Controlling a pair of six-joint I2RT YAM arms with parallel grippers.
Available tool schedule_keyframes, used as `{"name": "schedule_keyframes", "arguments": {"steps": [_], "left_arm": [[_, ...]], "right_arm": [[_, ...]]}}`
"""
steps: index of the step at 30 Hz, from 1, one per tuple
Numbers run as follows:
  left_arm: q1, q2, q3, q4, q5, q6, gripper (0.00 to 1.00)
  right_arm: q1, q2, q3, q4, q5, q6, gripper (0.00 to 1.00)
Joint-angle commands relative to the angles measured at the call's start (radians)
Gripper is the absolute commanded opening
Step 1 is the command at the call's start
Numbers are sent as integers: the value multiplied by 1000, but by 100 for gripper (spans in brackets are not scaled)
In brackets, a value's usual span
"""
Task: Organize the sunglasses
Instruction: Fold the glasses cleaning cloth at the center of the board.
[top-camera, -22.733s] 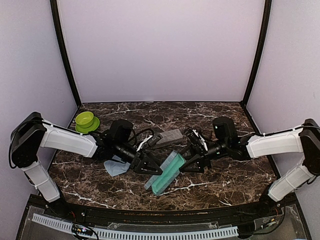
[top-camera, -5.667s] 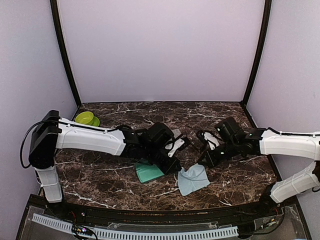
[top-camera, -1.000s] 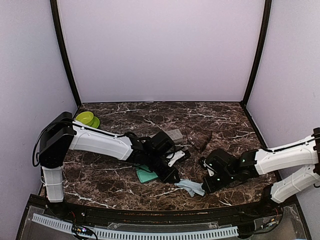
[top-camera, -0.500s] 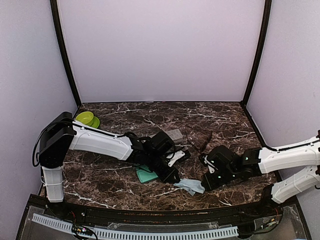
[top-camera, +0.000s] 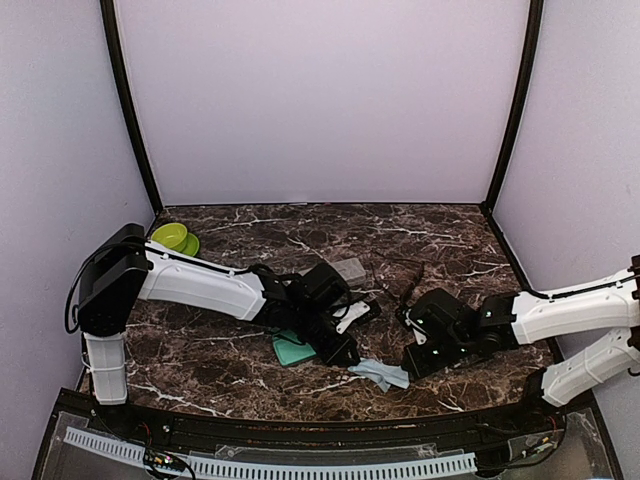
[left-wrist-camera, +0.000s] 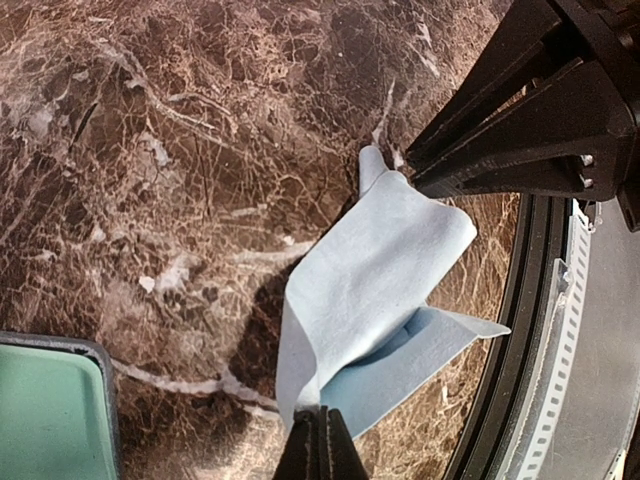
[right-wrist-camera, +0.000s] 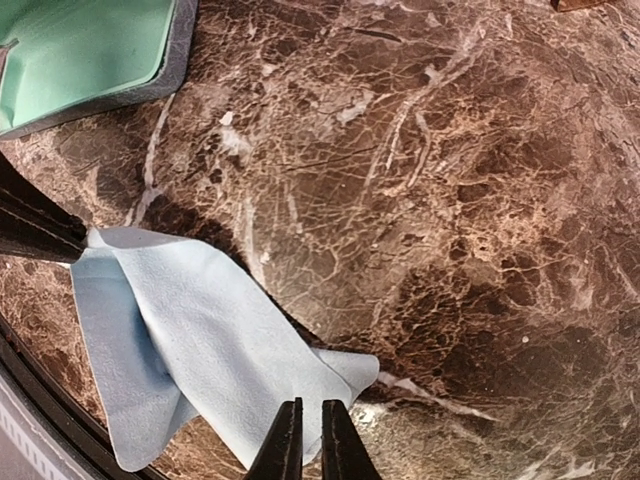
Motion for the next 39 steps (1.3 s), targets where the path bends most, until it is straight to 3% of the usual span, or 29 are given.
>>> {"name": "schedule_keyframes", "arguments": {"steps": [1,11,27,39], "left_arm": [[-5,-32,16,-24,-2,14,0],[-5,-32,19,-20,1,15,0],[-5,-32,18,-23,1,16,0],[-6,-32,16,-24,1,15,0]], "right_arm": [[7,10,29,-10,30,-4,11],[7,64,30,7,10,-18,20],[7,105,44,22,-3,-39,11],[7,117,41,28,-2,-42,15]]}}
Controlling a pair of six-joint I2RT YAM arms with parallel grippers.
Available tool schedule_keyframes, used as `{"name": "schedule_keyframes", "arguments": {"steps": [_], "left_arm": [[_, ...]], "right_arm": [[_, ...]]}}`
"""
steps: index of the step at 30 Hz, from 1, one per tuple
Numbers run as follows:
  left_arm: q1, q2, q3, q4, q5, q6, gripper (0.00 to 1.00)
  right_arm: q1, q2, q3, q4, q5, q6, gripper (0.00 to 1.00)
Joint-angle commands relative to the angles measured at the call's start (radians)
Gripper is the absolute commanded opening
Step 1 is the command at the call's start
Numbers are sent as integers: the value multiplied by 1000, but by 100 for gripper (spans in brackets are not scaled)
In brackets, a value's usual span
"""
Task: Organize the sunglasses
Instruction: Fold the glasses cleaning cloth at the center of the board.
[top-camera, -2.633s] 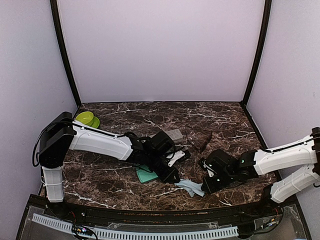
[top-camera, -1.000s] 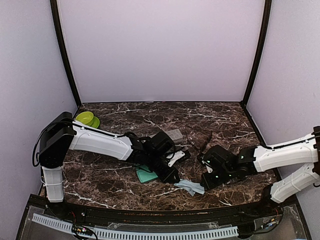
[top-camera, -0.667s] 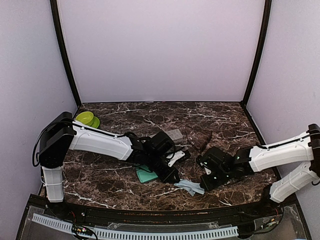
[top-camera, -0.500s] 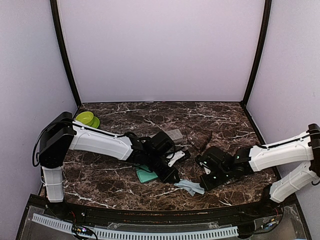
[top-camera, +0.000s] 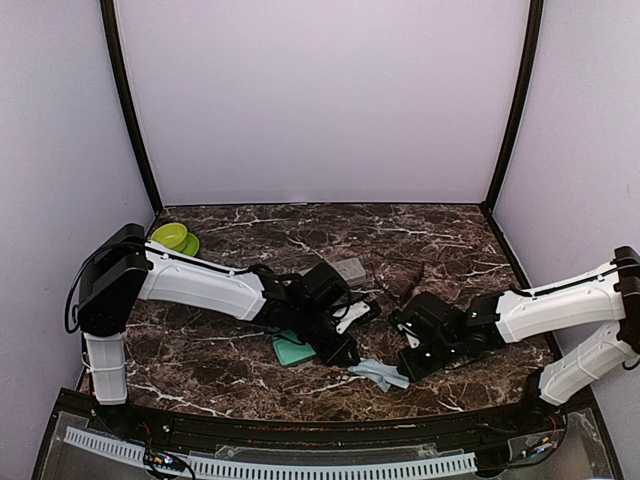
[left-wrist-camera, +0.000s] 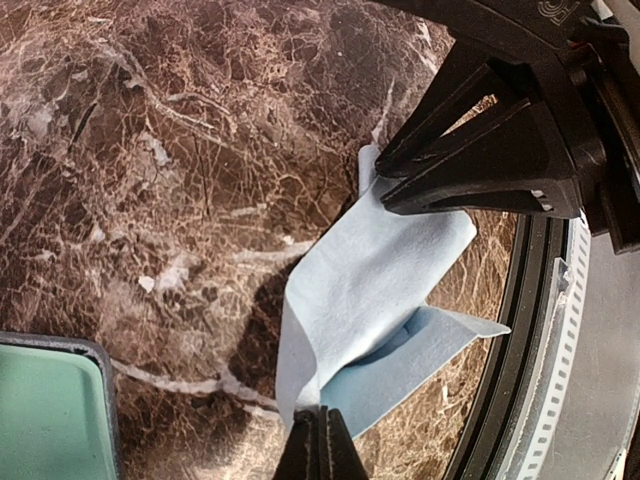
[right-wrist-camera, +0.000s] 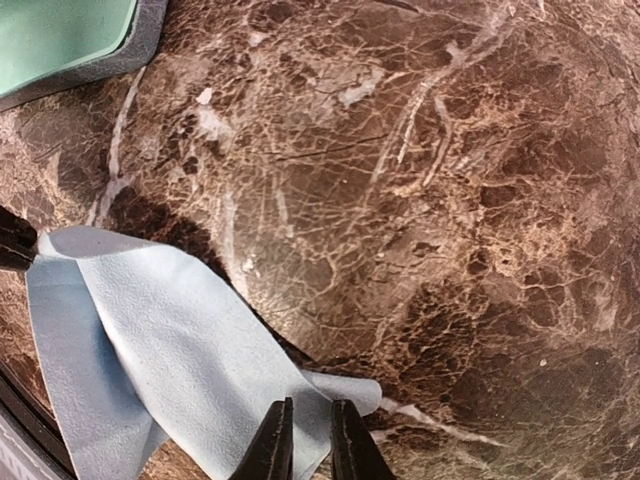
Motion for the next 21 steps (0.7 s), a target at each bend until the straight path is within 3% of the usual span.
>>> {"name": "schedule_keyframes", "arguments": {"steps": [1,21], "left_arm": [[-5,-32,16,-24,1,12,0],[-10,-28,9,-21,0,9,0]], "right_arm": [[7,16,14,22,-2,-9,14],[7,-4,35,10,3,-20,5]]}}
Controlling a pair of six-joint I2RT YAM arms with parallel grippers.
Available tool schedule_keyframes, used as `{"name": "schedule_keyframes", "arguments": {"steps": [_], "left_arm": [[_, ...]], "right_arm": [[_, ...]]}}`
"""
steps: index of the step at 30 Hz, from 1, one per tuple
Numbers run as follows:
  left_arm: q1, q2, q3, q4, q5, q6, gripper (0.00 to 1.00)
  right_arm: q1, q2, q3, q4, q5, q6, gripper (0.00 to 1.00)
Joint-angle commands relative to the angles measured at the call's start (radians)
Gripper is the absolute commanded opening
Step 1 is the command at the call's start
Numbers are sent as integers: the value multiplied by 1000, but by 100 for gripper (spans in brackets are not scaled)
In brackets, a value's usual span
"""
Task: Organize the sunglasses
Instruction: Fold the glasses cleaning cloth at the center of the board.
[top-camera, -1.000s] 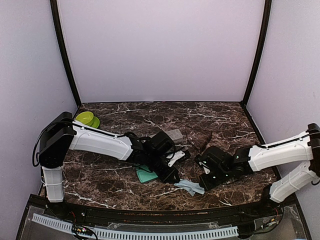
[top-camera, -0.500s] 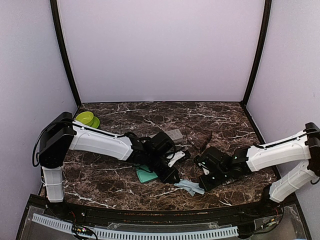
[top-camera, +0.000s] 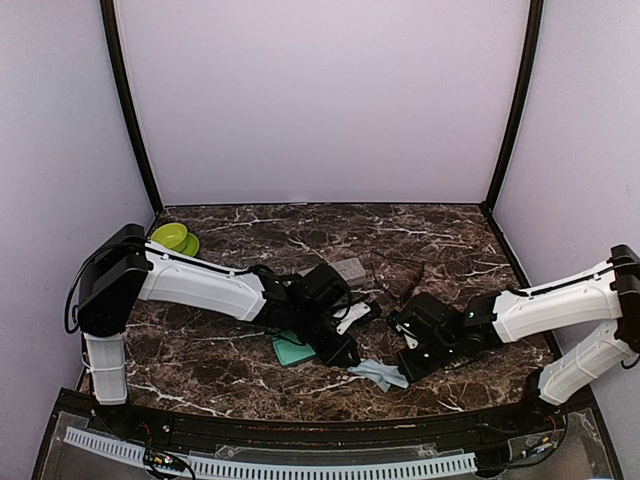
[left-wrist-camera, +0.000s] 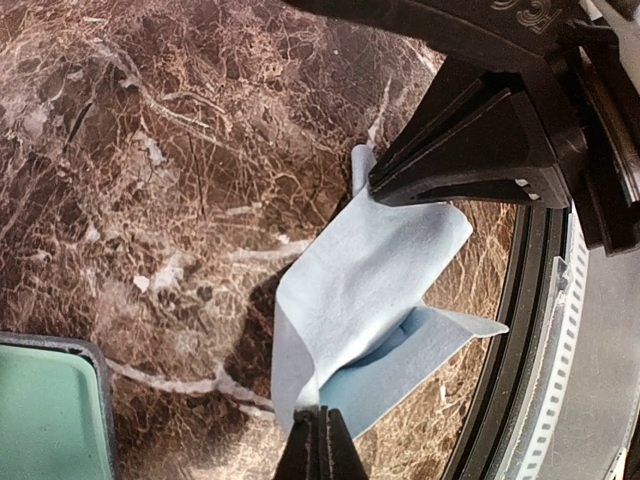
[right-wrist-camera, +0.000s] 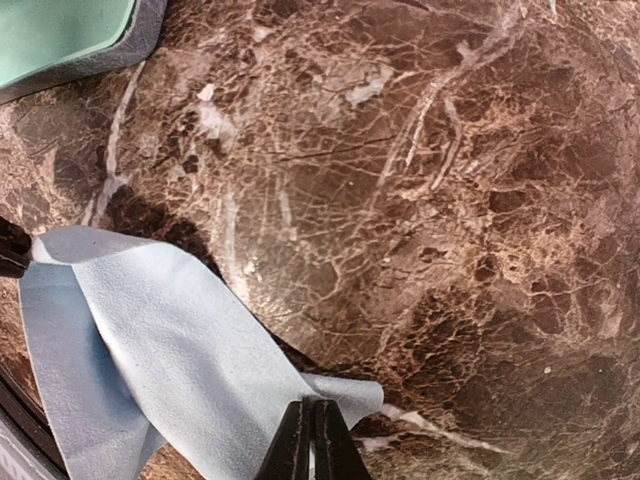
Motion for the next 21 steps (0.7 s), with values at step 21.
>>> {"name": "schedule_keyframes", "arguments": {"steps": [21], "left_arm": [[-8,-47,17,-21,-30,13,0]], "right_arm": [[7,-84,51,-37,48,-27,0]]}}
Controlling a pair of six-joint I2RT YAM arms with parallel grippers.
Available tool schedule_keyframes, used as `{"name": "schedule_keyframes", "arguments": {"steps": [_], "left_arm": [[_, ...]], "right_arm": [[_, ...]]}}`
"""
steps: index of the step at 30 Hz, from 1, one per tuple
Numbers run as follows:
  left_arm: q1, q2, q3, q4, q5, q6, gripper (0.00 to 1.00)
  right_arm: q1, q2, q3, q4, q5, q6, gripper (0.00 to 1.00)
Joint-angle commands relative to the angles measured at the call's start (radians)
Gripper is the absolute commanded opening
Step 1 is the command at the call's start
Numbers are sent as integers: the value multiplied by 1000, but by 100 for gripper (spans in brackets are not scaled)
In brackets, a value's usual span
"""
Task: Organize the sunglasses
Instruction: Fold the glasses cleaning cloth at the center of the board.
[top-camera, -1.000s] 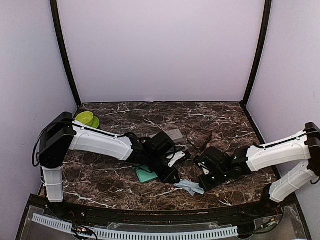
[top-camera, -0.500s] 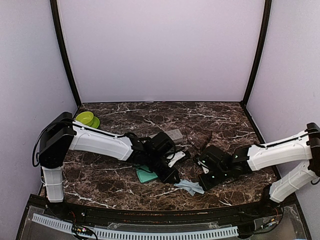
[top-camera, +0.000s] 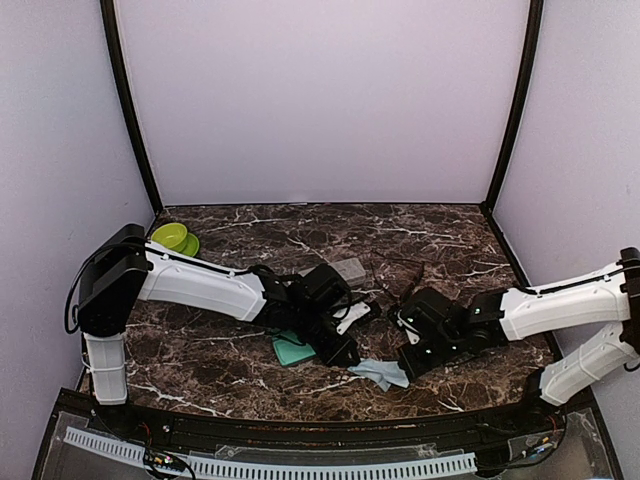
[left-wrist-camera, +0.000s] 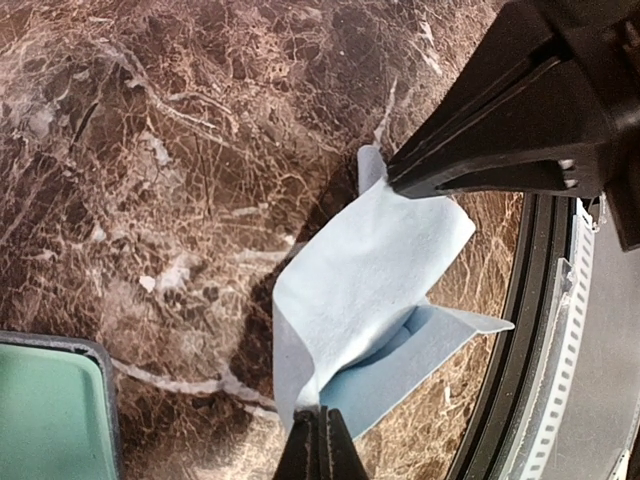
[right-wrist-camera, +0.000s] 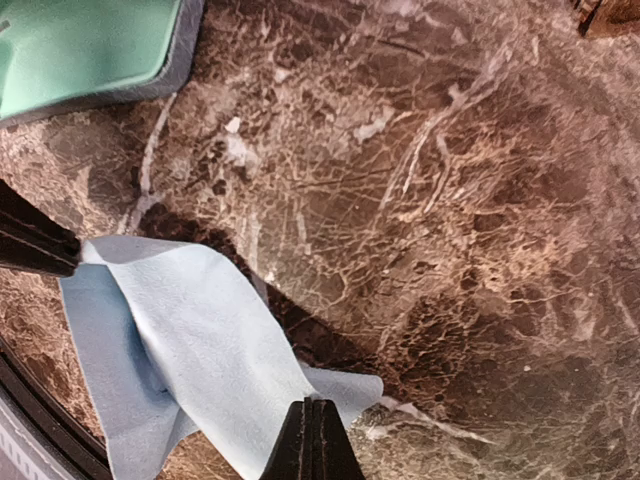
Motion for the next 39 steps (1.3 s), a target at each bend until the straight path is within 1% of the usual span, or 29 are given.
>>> {"name": "schedule_keyframes", "arguments": {"steps": [1,8,13,24,30,39], "left_arm": [[-6,-52,17,-18,-22,13,0],[-6,-63,57,7,-34,4,0],[-1,-87,66,31,-58,-2,0],[29,-119,96,68,-68,-13,0],[38,-142,101,76,-86,-10,0],[38,-158,113,84,-74,-10,0]], "right_arm": [[7,-48,39,-22,42,-21,0],[-1,-78,63,-65,95,-38,0],[-12,-119,71,-66,156,-35,0],[-57,-160,157,-111,206,-108,0],[-85,-191,180,-135,202,-138,0],[-90,-223,189,-158,172,-176,0]]}}
